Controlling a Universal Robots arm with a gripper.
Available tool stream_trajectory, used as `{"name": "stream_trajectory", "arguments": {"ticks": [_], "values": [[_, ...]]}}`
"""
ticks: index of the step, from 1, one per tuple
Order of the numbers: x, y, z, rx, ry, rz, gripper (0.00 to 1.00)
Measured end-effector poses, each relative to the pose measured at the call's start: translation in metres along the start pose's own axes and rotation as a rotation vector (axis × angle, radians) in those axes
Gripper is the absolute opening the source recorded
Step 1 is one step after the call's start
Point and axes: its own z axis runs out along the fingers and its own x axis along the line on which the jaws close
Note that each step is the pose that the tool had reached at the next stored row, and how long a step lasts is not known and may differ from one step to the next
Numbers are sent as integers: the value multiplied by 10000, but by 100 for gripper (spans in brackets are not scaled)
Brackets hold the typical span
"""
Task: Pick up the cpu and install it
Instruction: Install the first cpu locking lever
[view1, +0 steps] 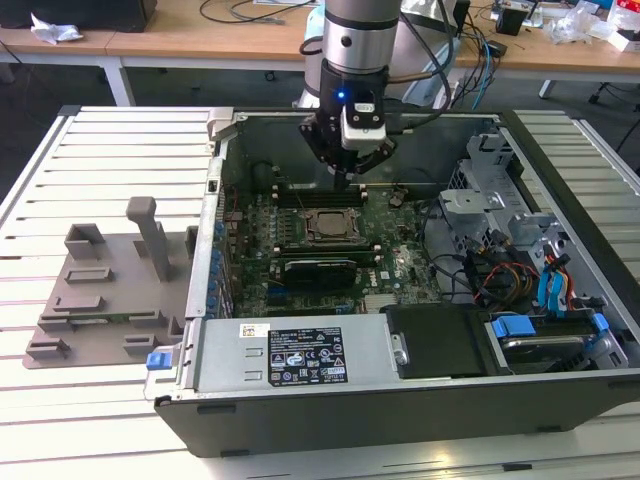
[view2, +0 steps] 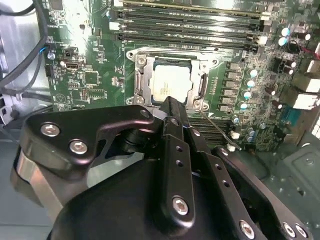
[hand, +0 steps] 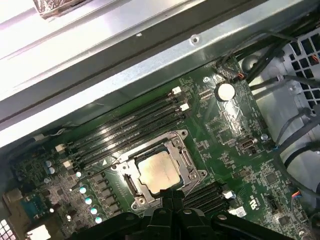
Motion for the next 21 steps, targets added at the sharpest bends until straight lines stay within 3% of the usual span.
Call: {"name": "stream_trajectory", "arguments": {"ticks": [1,5,21], "values": [[0,0,0,-13,-26,-626,11],[0,0,0,-24,-48,-1153,11],[0,0,0,-53,-107,-2554,11]]}}
